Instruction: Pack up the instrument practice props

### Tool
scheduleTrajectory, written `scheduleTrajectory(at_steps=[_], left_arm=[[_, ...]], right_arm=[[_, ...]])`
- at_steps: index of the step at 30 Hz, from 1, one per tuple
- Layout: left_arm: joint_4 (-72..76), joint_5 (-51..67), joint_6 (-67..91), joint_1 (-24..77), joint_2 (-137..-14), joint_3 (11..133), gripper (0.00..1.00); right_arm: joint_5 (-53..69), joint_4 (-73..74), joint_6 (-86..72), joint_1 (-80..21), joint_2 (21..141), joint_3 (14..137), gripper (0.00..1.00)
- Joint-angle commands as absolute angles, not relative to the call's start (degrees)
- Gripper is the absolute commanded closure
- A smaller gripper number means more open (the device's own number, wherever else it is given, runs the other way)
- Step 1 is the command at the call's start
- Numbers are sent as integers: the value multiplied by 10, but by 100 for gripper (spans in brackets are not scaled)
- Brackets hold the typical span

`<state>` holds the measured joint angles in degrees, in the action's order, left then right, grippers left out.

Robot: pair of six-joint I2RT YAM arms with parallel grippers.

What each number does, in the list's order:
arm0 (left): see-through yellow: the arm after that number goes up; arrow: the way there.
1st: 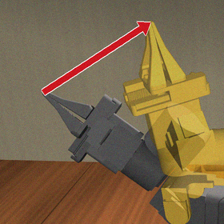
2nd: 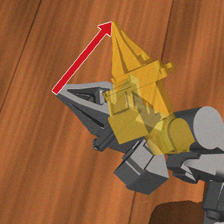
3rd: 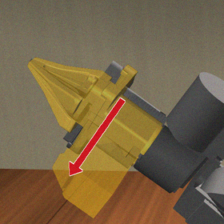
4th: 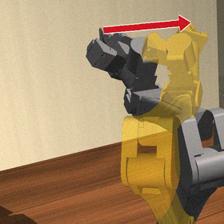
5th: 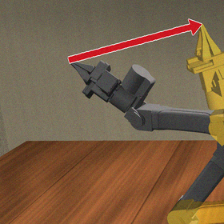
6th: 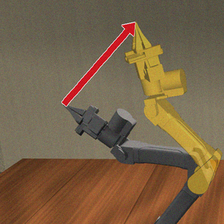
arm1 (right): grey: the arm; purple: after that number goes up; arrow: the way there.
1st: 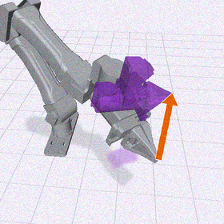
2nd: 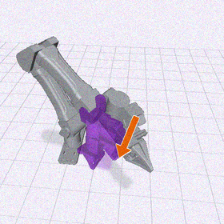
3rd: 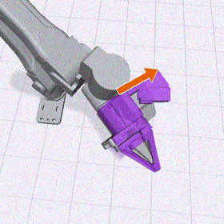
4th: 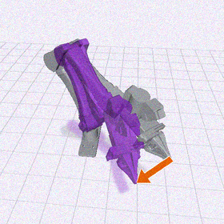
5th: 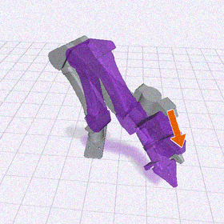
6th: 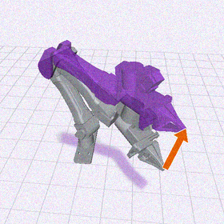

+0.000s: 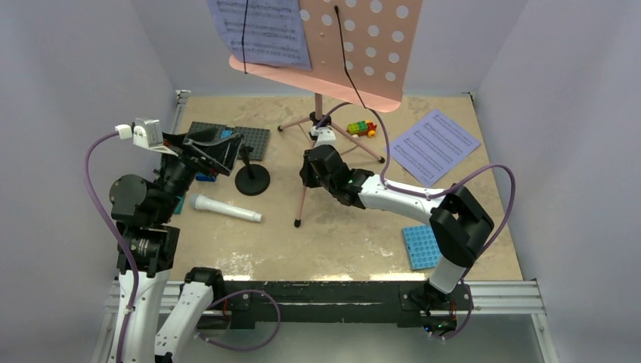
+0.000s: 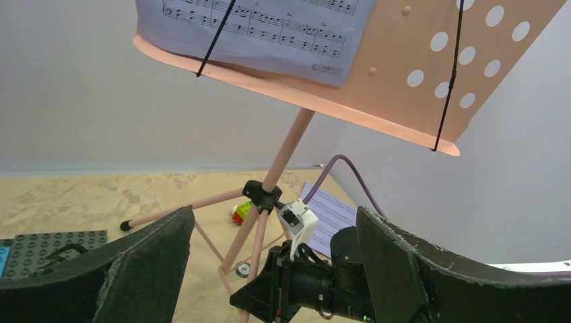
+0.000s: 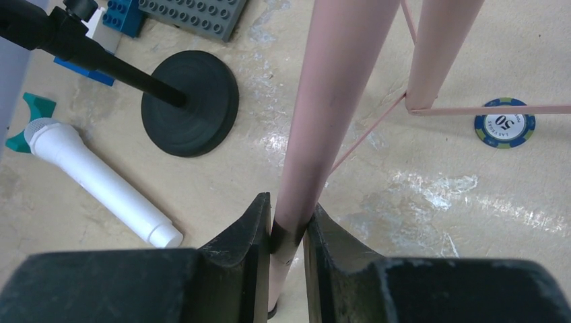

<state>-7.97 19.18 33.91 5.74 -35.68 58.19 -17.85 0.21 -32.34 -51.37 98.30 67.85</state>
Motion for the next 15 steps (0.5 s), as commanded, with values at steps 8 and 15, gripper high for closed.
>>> scheduleTrajectory(at_steps=[8, 15], left_arm=[[-79, 199, 348, 54, -358, 577, 7], [-82, 202, 346, 54, -363, 582, 7]], right_arm=[[-167, 62, -207, -516, 916, 651, 100], [-134, 63, -177, -510, 868, 597, 100]])
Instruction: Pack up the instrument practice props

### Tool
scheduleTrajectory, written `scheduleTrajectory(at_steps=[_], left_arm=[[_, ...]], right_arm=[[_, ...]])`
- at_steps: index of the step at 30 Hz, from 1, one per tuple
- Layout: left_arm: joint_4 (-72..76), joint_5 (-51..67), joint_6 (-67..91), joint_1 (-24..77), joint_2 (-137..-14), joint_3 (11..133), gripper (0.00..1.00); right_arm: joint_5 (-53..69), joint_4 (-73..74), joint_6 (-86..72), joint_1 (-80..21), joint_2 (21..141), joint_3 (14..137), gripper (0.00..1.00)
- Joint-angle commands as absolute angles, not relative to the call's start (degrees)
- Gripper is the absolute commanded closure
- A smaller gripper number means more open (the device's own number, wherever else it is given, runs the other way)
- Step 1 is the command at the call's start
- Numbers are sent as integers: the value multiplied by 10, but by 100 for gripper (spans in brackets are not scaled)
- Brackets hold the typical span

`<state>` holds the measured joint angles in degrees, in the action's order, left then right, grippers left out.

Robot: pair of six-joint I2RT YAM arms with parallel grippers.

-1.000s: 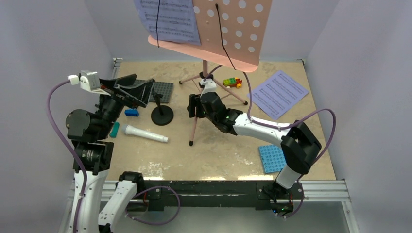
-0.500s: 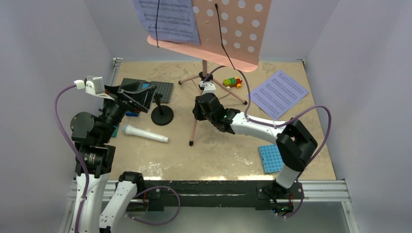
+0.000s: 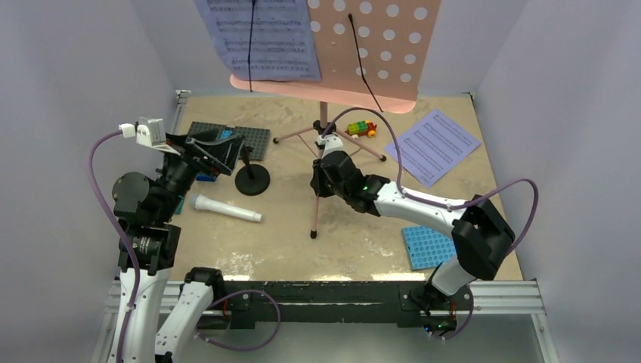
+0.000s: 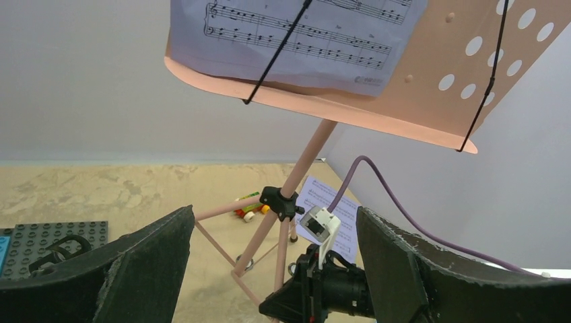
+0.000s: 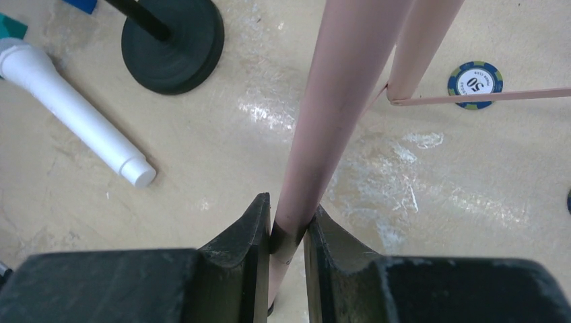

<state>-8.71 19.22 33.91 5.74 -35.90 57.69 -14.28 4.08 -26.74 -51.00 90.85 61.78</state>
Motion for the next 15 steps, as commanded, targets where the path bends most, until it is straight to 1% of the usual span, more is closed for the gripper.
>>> scheduleTrajectory(at_steps=[1, 10, 15], left_arm=[[-82, 202, 347, 54, -364, 581, 7], [-83, 204, 347, 54, -361, 588, 7], [-90, 208, 348, 54, -358, 602, 6]], right_arm=[[-128, 63, -175, -509, 861, 591, 100], [-76, 63, -124, -509, 813, 538, 100], [-84, 69, -102, -509, 796, 514, 100]])
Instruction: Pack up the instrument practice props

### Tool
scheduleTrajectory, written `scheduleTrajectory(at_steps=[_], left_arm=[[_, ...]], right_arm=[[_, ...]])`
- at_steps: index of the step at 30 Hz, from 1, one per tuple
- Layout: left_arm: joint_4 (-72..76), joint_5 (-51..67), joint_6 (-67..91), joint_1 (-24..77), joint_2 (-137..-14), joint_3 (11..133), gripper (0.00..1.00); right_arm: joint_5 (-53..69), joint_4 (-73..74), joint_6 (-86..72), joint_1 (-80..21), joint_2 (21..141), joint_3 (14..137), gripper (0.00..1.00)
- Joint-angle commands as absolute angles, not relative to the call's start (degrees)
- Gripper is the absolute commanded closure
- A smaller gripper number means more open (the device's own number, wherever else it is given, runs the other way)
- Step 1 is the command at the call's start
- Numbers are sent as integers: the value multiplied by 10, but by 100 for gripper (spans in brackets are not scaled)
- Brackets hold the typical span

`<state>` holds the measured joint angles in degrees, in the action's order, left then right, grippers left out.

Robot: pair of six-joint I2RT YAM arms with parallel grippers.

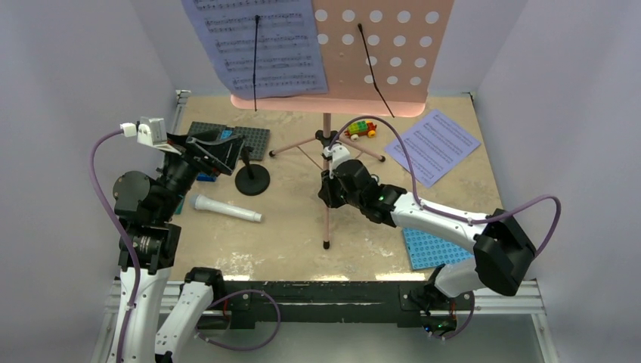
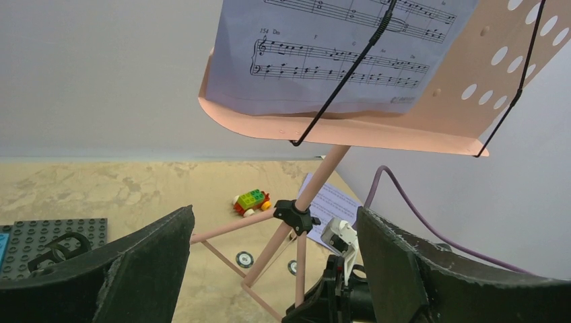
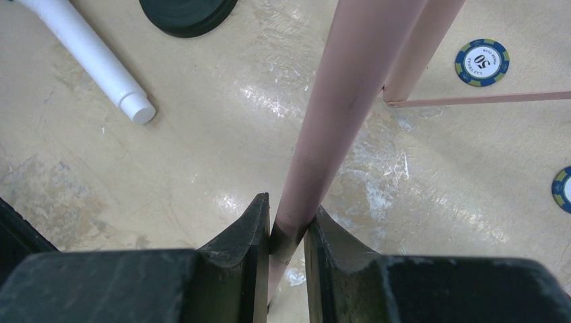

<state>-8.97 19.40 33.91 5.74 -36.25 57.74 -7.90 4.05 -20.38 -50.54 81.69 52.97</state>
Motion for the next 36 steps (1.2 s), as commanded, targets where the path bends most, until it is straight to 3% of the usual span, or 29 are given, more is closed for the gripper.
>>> scheduleTrajectory(at_steps=[1, 7, 9, 12, 15, 22, 25, 30, 36], left_arm=[[-91, 210, 348, 54, -358, 603, 6], [-109, 216, 344, 54, -346, 611, 6], [-116, 213, 341, 54, -339, 614, 6], [-122, 212, 341, 54, -332, 619, 5], [-115, 215, 351, 54, -328, 624, 4], [-22, 243, 394, 54, -334, 639, 3], [-10, 269, 396, 54, -360, 681, 3], [-36, 289, 379, 54, -428, 782, 5], [-81, 319, 358, 54, -496, 877, 7]], right_arm=[[-85, 73, -101, -509, 796, 516, 100], [-108, 99, -101, -509, 797, 528, 99], [-110, 106, -108, -509, 786, 529, 88], [-111, 117, -119, -509, 752, 531, 58], [-123, 140, -129, -509, 718, 541, 46], [-80, 141, -125, -529, 590, 512, 44], [-57, 100, -69, -603, 531, 482, 46], [-128, 113, -25, -693, 493, 547, 46], [-225, 38, -20, -700, 452, 605, 42]])
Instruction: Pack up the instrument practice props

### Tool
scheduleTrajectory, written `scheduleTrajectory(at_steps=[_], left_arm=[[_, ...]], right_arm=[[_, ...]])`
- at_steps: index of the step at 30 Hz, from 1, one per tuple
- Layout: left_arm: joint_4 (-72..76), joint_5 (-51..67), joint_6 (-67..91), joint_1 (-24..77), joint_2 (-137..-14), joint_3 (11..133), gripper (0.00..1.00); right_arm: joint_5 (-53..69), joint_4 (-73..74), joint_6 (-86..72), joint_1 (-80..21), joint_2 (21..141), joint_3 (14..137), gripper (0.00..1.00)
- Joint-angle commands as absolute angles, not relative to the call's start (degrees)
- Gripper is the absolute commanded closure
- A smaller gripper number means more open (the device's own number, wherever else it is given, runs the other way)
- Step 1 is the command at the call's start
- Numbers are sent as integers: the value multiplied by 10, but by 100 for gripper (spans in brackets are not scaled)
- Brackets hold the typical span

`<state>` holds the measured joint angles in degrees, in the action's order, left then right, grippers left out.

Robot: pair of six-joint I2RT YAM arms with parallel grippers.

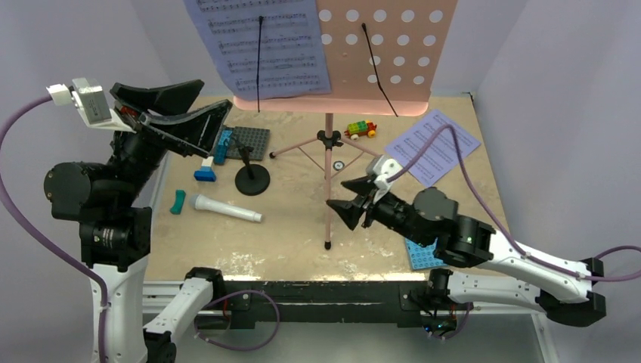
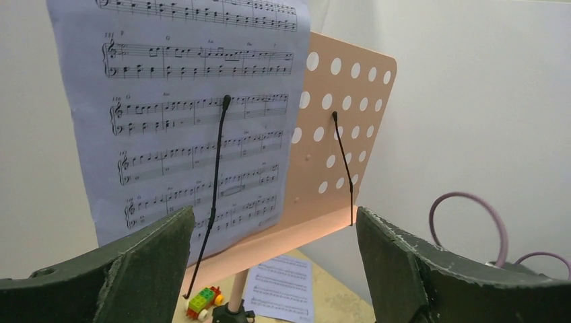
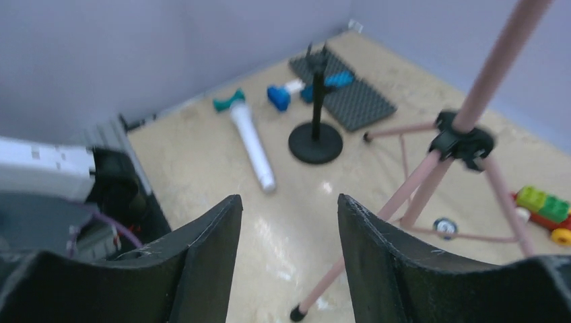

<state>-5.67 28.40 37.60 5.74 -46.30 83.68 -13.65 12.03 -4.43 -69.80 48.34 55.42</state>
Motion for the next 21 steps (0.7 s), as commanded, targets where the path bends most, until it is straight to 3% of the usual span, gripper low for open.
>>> scheduleTrajectory(at_steps=[1, 11, 14, 21], left_arm=[[-82, 322, 357, 54, -504, 881, 8], [-57, 355, 384, 55, -595, 933, 15], [-47, 357, 390, 56, -609, 931, 16], [-24, 359, 399, 56, -609, 904, 17]], right_arm=[[-244, 16, -17, -700, 452, 610, 41], [-329, -80, 60, -699, 541, 744, 35], [-337, -116, 95, -693, 571, 777, 29], [-321, -74, 86, -644, 663, 875, 22]])
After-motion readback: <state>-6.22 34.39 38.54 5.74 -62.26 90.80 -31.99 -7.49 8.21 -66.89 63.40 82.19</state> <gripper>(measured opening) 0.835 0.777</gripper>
